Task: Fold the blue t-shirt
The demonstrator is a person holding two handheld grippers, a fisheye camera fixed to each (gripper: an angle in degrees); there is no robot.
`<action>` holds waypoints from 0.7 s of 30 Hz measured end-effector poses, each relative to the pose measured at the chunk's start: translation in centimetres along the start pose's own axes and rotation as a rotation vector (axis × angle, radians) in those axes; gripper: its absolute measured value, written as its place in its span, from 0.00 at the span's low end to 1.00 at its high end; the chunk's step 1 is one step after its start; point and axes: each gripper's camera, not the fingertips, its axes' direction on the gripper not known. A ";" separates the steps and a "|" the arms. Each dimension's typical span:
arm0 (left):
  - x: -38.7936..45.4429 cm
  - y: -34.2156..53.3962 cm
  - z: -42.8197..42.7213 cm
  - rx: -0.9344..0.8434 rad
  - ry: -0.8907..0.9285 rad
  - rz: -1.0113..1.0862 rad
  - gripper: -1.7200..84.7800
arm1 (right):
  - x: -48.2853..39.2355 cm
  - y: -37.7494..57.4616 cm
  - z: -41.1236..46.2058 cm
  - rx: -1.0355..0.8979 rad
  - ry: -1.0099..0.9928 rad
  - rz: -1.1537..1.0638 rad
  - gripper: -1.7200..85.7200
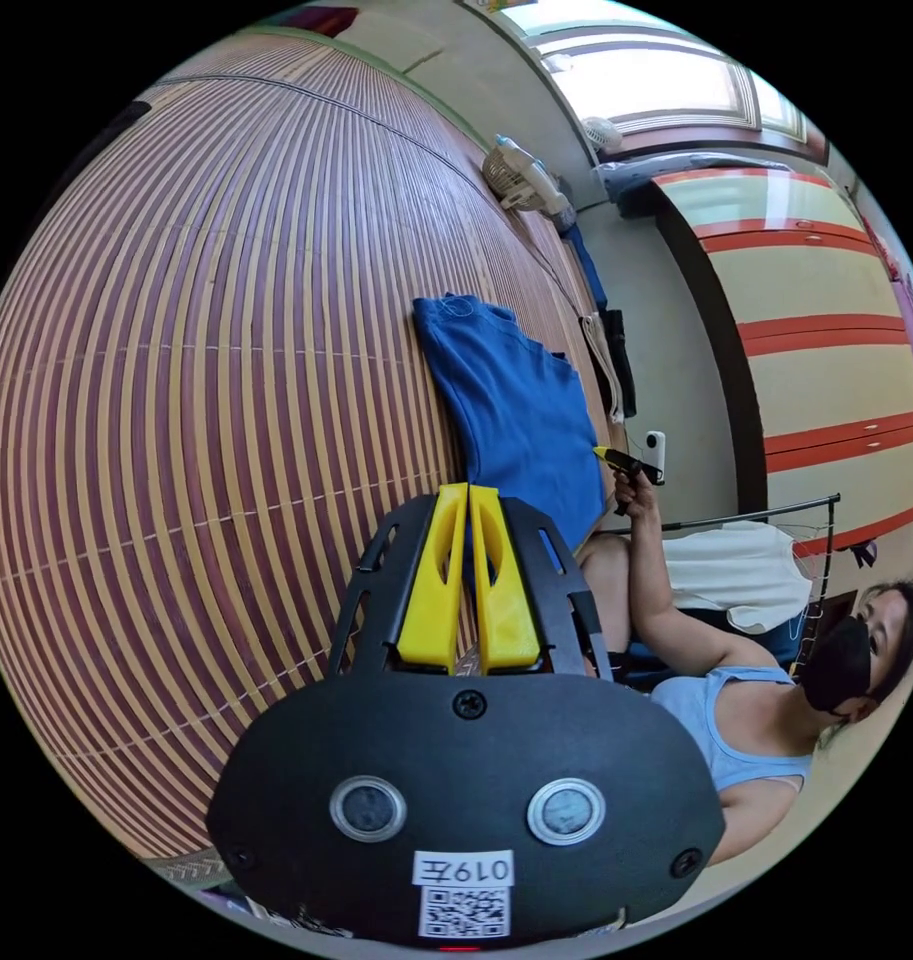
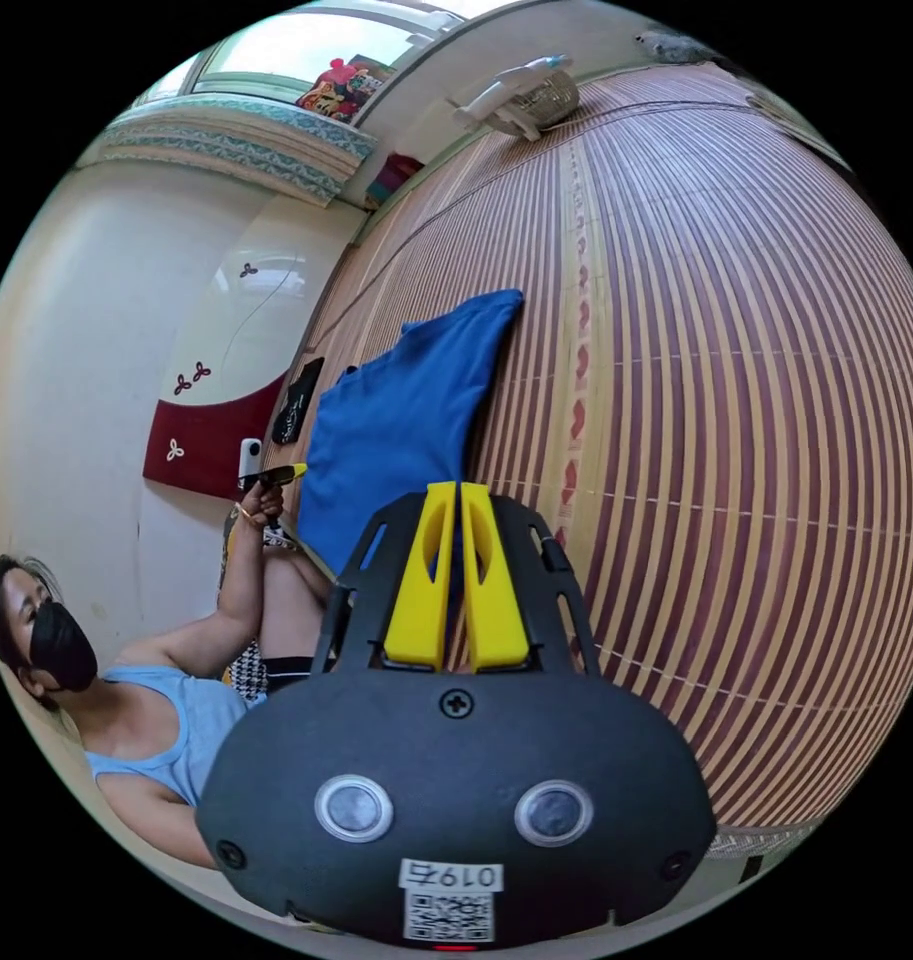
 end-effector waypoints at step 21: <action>1.5 1.0 1.8 -0.061 0.034 0.072 0.05 | 0.4 0.3 -1.0 -0.038 -0.068 -0.047 0.05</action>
